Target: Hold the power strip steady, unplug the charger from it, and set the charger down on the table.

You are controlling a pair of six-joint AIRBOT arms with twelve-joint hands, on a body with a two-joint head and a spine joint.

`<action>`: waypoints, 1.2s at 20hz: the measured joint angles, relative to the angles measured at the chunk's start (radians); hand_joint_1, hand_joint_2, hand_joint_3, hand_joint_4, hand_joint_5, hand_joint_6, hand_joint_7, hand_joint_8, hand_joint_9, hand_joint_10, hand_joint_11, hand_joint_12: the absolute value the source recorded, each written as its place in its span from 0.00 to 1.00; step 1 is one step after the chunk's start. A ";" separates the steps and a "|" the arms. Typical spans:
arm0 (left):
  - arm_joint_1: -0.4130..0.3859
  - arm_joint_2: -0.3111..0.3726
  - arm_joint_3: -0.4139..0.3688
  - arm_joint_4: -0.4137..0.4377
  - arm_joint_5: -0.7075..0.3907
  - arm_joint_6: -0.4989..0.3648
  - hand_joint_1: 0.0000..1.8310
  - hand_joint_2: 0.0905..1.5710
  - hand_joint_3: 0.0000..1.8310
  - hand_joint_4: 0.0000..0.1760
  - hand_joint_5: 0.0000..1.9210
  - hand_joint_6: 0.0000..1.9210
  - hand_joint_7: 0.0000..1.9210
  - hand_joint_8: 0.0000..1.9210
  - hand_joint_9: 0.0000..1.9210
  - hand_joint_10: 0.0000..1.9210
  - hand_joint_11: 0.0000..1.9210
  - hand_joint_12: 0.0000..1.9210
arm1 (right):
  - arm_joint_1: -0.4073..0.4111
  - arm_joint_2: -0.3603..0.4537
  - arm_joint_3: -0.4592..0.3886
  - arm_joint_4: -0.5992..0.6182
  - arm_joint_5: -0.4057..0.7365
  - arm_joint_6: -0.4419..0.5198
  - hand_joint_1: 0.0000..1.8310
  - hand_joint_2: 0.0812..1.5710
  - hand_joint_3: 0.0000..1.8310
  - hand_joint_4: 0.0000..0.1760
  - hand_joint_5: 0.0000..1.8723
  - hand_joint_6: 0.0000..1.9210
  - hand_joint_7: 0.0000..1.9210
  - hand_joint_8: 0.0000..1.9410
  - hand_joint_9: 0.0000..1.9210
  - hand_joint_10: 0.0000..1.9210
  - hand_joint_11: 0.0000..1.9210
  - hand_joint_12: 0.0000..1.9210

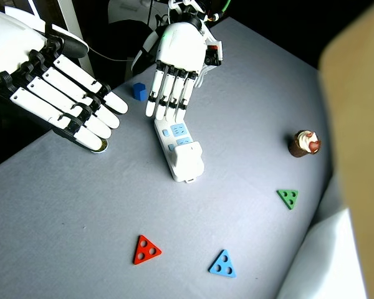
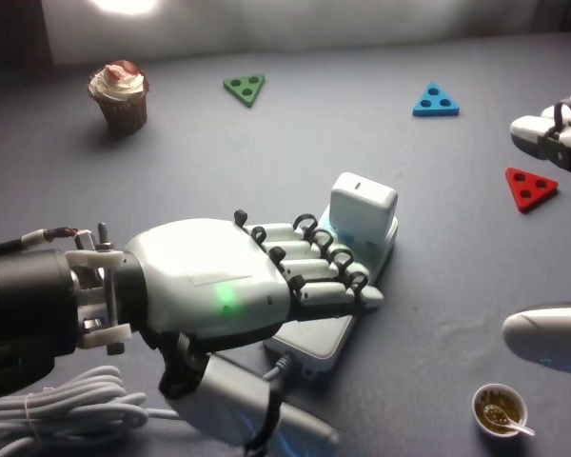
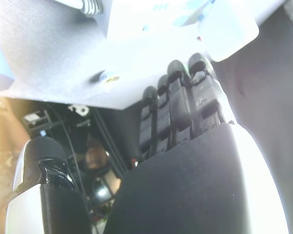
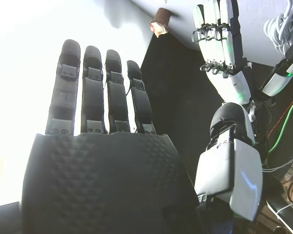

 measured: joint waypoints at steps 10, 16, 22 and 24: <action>-0.011 -0.019 0.004 -0.002 0.056 0.001 0.00 0.64 0.00 0.00 0.05 0.00 0.04 0.00 0.01 0.00 0.00 0.00 | 0.000 0.000 -0.011 0.122 -0.025 -0.001 0.00 0.54 0.01 0.00 0.01 0.00 0.03 0.00 0.02 0.00 0.01 0.00; -0.010 -0.041 0.014 -0.002 0.097 0.000 0.00 0.64 0.00 0.00 0.05 0.00 0.04 0.00 0.01 0.00 0.00 0.00 | 0.000 0.000 -0.012 0.264 -0.085 0.047 0.05 0.58 0.01 0.00 0.00 0.00 0.02 0.00 0.02 0.00 0.01 0.00; -0.009 -0.076 0.029 -0.003 0.119 0.000 0.00 0.64 0.00 0.00 0.05 0.00 0.05 0.00 0.02 0.00 0.01 0.00 | -0.010 -0.061 0.015 0.385 -0.118 0.112 0.31 0.62 0.00 0.00 0.03 0.00 0.06 0.00 0.06 0.00 0.05 0.02; -0.009 -0.082 0.034 -0.005 0.133 -0.001 0.00 0.64 0.00 0.00 0.05 0.00 0.05 0.00 0.02 0.00 0.01 0.00 | -0.010 -0.110 0.030 0.369 -0.162 0.113 0.34 0.64 0.00 0.00 0.01 0.00 0.04 0.00 0.04 0.00 0.04 0.02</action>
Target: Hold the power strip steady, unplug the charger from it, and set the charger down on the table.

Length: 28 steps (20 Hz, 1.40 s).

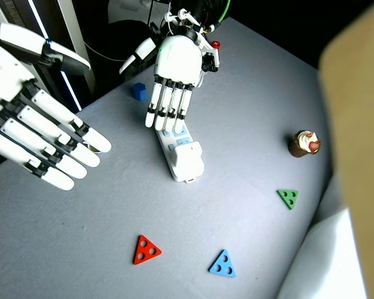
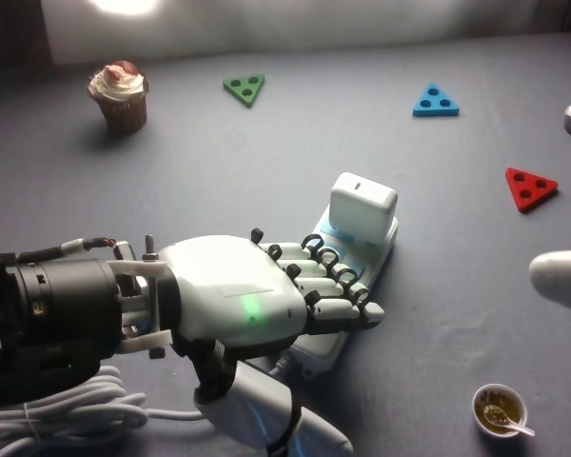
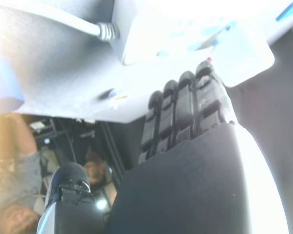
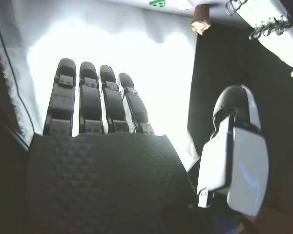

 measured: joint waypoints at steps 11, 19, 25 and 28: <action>0.014 -0.031 0.021 -0.002 0.018 -0.001 0.00 0.64 0.00 0.00 0.05 0.00 0.05 0.00 0.03 0.00 0.01 0.01 | 0.004 -0.299 0.156 0.129 -0.142 0.003 0.55 0.63 0.00 0.00 0.04 0.00 0.05 0.00 0.05 0.00 0.04 0.02; 0.026 -0.057 0.039 -0.004 0.019 -0.005 0.00 0.64 0.00 0.00 0.05 0.00 0.05 0.00 0.03 0.00 0.01 0.00 | 0.007 -0.480 0.305 0.256 -0.188 0.014 0.65 0.62 0.00 0.00 0.08 0.00 0.08 0.00 0.08 0.00 0.08 0.04; 0.044 -0.061 0.052 -0.004 -0.006 -0.026 0.00 0.64 0.00 0.00 0.04 0.00 0.04 0.00 0.02 0.00 0.01 0.00 | 0.008 -0.600 0.409 0.264 -0.186 0.049 0.60 0.63 0.00 0.00 0.08 0.00 0.09 0.01 0.09 0.01 0.08 0.04; 0.048 -0.062 0.053 -0.004 -0.009 -0.034 0.00 0.64 0.00 0.00 0.04 0.00 0.04 0.00 0.02 0.00 0.01 0.00 | 0.008 -0.647 0.444 0.270 -0.172 0.056 0.60 0.62 0.00 0.00 0.09 0.01 0.09 0.00 0.09 0.01 0.08 0.04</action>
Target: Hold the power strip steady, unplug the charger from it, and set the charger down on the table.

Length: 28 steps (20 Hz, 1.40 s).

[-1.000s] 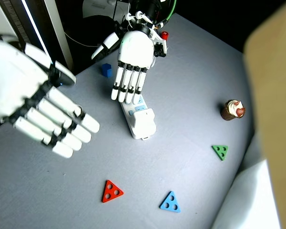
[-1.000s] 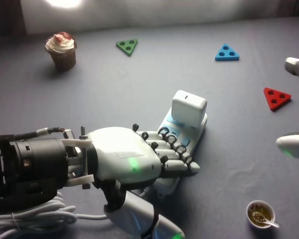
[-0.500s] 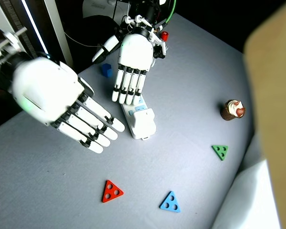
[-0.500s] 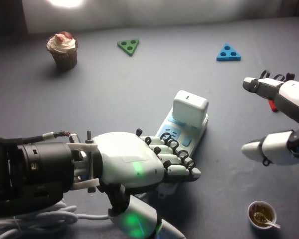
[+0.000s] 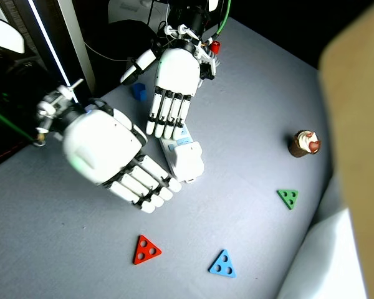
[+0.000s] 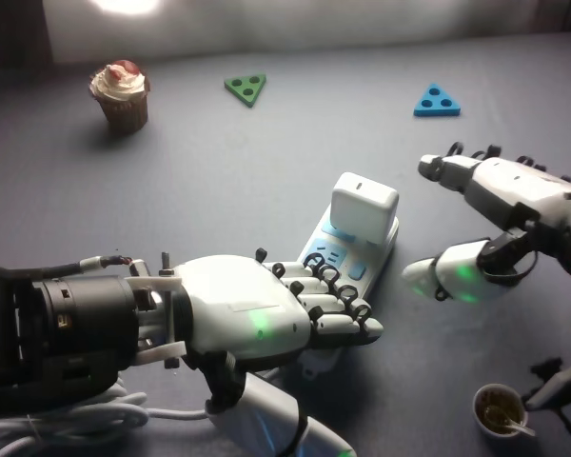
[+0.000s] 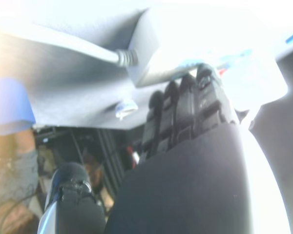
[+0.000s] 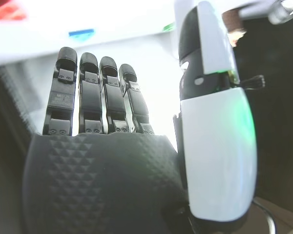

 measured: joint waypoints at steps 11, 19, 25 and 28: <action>0.005 -0.012 0.004 0.000 0.003 -0.002 0.00 0.64 0.00 0.00 0.05 0.00 0.04 0.00 0.02 0.00 0.01 0.00 | 0.035 -0.096 0.106 -0.002 0.029 0.016 0.60 0.64 0.00 0.00 0.10 0.00 0.10 0.00 0.11 0.00 0.09 0.05; 0.010 -0.007 -0.002 0.000 0.014 -0.024 0.00 0.64 0.00 0.00 0.05 0.00 0.05 0.00 0.02 0.00 0.01 0.00 | 0.068 -0.159 0.162 -0.035 0.034 0.018 0.61 0.64 0.00 0.00 0.08 0.00 0.09 0.00 0.11 0.00 0.10 0.06; 0.010 -0.007 -0.003 0.000 0.015 -0.049 0.00 0.64 0.00 0.00 0.05 0.00 0.05 0.00 0.03 0.01 0.02 0.01 | 0.068 -0.159 0.157 -0.031 0.037 0.021 0.61 0.63 0.00 0.00 0.09 0.00 0.10 0.00 0.11 0.00 0.11 0.06; 0.010 -0.007 -0.003 0.000 0.014 -0.053 0.00 0.64 0.00 0.00 0.05 0.00 0.05 0.00 0.03 0.00 0.02 0.01 | 0.068 -0.159 0.156 -0.031 0.037 0.021 0.60 0.64 0.00 0.00 0.10 0.00 0.13 0.00 0.14 0.01 0.12 0.07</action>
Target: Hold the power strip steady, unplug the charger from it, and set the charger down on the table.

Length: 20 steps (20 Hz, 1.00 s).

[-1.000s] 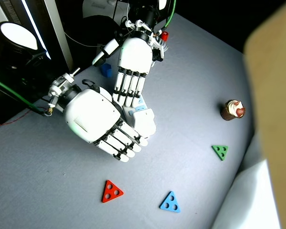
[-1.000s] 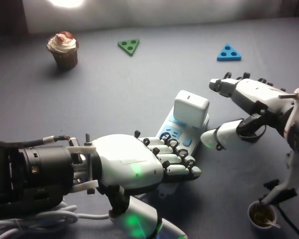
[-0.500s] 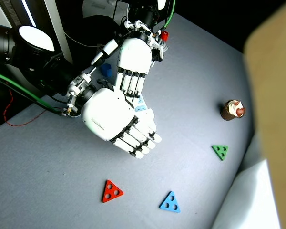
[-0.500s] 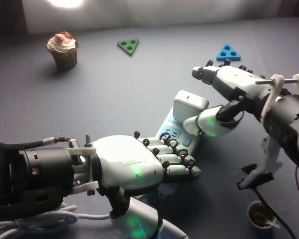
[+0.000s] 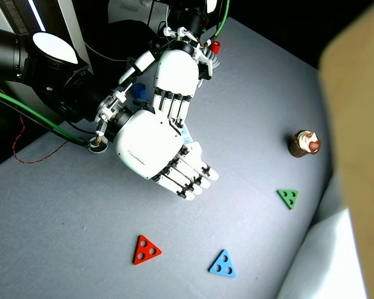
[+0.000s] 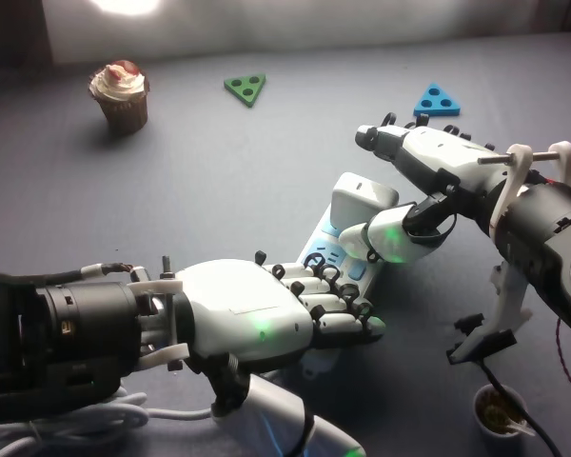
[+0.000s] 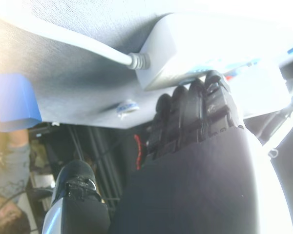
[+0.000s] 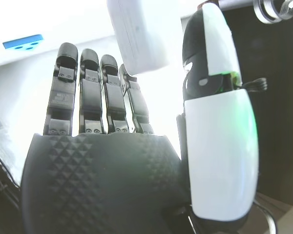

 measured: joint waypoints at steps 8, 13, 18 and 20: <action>0.013 0.000 0.000 0.000 -0.012 0.026 0.00 0.63 0.00 0.00 0.05 0.00 0.05 0.00 0.03 0.00 0.02 0.01 | 0.000 0.002 0.000 0.000 -0.001 0.000 0.62 0.65 0.00 0.00 0.38 0.01 0.41 0.01 0.40 0.01 0.26 0.19; 0.023 -0.001 -0.008 0.000 -0.023 0.039 0.00 0.64 0.00 0.00 0.04 0.00 0.03 0.00 0.01 0.00 0.01 0.00 | 0.000 0.009 0.001 -0.007 -0.018 0.000 0.69 0.63 0.00 0.23 0.63 0.32 0.67 0.23 0.65 0.01 0.37 0.40; 0.026 -0.002 -0.007 0.001 -0.026 0.040 0.00 0.64 0.00 0.00 0.04 0.00 0.03 0.00 0.01 0.00 0.01 0.00 | 0.000 0.010 0.001 -0.027 -0.025 -0.002 0.69 0.63 0.00 0.16 0.61 0.35 0.66 0.26 0.65 0.00 0.36 0.44; 0.026 -0.006 -0.005 0.000 -0.028 0.040 0.00 0.63 0.00 0.00 0.05 0.00 0.03 0.00 0.02 0.00 0.01 0.00 | -0.001 0.011 -0.002 -0.056 -0.027 -0.008 0.69 0.63 0.00 0.19 0.61 0.35 0.66 0.26 0.65 0.00 0.36 0.45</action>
